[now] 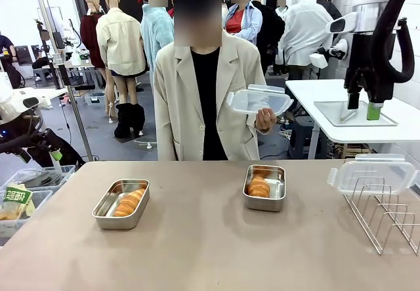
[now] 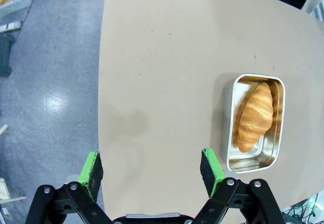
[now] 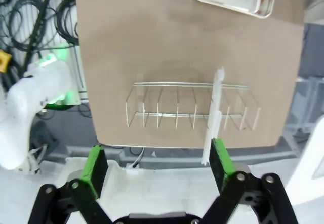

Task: Place the bread in airtight containers.
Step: Pick up one Airtight Container lid and hand it to the human.

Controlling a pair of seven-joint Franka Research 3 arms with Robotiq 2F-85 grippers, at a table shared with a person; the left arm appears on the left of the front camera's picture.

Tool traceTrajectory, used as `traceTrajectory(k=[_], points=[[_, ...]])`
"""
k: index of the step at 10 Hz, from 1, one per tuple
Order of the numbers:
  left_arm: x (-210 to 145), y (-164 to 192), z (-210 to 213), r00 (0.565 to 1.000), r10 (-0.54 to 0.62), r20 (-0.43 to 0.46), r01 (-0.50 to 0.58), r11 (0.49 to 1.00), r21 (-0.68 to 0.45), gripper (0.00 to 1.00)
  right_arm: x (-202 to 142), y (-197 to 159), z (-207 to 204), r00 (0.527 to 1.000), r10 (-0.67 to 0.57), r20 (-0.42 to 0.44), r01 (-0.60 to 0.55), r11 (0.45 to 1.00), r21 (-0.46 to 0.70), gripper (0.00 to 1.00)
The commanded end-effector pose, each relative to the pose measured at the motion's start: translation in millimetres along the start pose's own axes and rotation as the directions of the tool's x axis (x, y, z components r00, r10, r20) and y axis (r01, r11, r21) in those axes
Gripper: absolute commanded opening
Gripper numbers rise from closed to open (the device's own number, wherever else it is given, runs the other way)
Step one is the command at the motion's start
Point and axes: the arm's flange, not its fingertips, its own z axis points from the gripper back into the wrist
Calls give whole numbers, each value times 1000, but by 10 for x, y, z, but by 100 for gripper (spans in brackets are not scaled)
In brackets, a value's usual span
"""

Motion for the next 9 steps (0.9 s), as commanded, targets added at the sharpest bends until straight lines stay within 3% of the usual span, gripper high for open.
traceTrajectory(k=[1, 2, 9], points=[[-2, 19, 17, 1000, -2, -2, 2, 1000, 6, 100, -98, 74, -93, 999, -1, 45, 3, 999, -40, 100], [-2, 19, 17, 1000, -2, -2, 2, 1000, 6, 100, 0, 0, 0, 1000, 0, 0, 0, 1000, 0, 100], [-2, 19, 17, 1000, -2, -2, 2, 1000, 6, 100, 0, 0, 0, 1000, 0, 0, 0, 1000, 0, 100]])
